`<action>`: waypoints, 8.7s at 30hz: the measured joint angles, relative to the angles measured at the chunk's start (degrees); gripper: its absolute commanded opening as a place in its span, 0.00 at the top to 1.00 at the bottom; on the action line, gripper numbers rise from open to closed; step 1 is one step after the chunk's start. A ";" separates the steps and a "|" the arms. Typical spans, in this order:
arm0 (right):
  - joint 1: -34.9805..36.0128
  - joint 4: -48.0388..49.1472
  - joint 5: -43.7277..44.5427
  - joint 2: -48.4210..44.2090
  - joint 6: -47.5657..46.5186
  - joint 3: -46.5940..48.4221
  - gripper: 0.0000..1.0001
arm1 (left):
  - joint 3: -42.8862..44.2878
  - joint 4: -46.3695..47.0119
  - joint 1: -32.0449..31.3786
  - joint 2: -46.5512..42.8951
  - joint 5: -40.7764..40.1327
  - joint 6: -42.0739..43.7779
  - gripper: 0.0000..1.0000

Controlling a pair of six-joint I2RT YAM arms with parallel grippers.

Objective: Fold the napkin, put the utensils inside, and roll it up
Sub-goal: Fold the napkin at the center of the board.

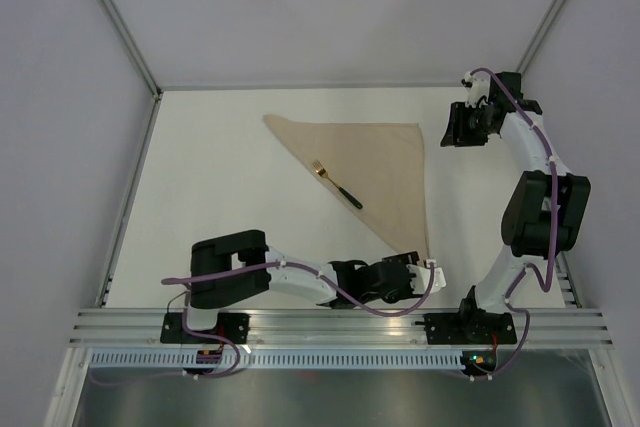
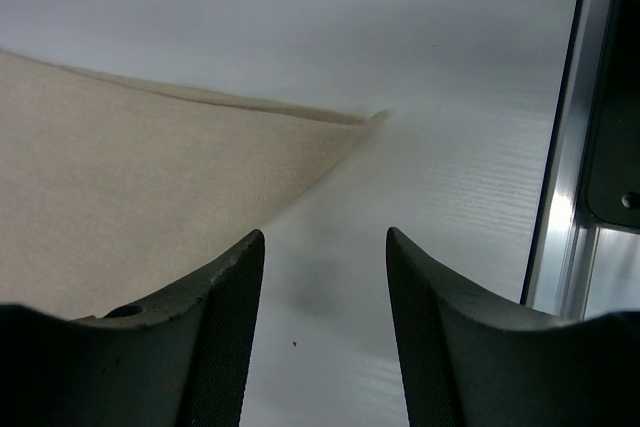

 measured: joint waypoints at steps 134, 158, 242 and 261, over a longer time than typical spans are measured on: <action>-0.07 1.92 -0.98 -0.20 0.81 -1.84 0.62 | 0.96 1.38 45.03 -2.51 6.19 -40.54 0.98; 0.31 1.92 -0.94 -0.20 0.79 -1.84 0.62 | -2.12 1.60 49.44 -2.51 7.85 -42.47 0.98; 0.44 1.97 -1.22 -0.52 0.37 -2.29 0.62 | 29.75 -13.05 75.71 18.69 20.15 -52.30 0.51; 0.44 2.01 -1.22 -0.50 0.33 -2.29 0.62 | 31.71 -13.92 75.71 21.77 20.59 -53.75 0.58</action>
